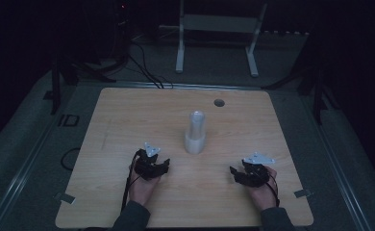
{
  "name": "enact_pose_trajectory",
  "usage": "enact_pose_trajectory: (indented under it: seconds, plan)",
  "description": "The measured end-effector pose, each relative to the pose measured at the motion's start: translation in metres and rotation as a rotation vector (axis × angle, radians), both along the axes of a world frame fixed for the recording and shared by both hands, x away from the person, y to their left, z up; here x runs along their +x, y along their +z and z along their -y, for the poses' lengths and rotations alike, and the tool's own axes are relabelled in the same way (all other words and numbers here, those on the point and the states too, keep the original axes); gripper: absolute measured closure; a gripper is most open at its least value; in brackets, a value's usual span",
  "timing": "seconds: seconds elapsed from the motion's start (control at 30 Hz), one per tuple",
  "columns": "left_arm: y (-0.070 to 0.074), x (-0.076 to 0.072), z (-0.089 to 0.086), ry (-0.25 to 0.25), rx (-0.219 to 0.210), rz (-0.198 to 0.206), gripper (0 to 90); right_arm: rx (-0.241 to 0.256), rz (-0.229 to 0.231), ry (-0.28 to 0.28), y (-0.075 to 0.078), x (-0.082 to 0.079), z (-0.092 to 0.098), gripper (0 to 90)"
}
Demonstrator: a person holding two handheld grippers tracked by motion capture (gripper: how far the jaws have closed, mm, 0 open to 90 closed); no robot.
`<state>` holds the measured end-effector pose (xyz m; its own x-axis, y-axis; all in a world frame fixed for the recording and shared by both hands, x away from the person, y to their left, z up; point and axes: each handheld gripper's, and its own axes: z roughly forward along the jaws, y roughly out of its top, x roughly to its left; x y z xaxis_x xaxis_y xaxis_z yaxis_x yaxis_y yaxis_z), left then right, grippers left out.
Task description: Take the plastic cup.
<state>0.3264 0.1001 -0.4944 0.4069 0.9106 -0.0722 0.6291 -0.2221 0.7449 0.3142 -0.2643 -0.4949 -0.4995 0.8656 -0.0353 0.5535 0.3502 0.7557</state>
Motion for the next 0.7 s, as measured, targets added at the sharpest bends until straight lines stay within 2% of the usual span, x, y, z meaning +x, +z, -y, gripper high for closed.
enact_pose_trajectory:
  seconds: [0.4,0.7]
  plan:
    - [0.002,-0.003,0.004,-0.033,0.008,0.01,39.3,0.006,0.0,0.001,0.001,-0.002,0.0,39.0]
    - [0.008,-0.003,0.005,-0.074,0.001,0.011,39.8,0.03,0.021,0.009,0.013,-0.006,0.001,39.0]
